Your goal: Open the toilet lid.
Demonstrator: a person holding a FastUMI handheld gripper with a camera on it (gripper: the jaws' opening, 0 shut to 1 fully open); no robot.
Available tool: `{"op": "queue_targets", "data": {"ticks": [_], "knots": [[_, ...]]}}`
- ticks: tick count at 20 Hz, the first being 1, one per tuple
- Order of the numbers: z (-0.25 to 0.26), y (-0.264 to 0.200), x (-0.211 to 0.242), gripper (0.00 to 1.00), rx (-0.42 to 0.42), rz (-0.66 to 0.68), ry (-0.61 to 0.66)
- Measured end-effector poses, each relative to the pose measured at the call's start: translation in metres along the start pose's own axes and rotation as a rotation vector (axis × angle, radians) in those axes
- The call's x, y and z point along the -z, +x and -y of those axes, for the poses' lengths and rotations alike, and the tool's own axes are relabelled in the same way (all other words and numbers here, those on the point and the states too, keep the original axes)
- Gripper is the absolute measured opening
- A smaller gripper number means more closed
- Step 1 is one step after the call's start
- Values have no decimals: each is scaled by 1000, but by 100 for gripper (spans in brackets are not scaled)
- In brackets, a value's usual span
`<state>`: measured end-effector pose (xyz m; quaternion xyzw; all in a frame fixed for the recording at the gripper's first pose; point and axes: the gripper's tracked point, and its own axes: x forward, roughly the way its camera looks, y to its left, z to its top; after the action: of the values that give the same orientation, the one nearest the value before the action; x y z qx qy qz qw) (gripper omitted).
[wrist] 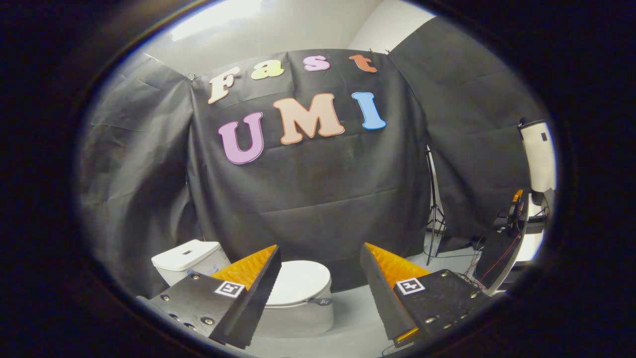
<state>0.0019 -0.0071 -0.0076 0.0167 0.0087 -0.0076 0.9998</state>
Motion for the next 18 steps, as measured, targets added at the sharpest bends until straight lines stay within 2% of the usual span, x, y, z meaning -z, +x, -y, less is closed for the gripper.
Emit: {"op": "queue_targets", "data": {"ticks": [11, 13, 18], "knots": [[8, 5, 10, 95, 15, -23, 44], [13, 6, 15, 88, 26, -34, 65], [14, 13, 23, 88, 16, -40, 150]]}}
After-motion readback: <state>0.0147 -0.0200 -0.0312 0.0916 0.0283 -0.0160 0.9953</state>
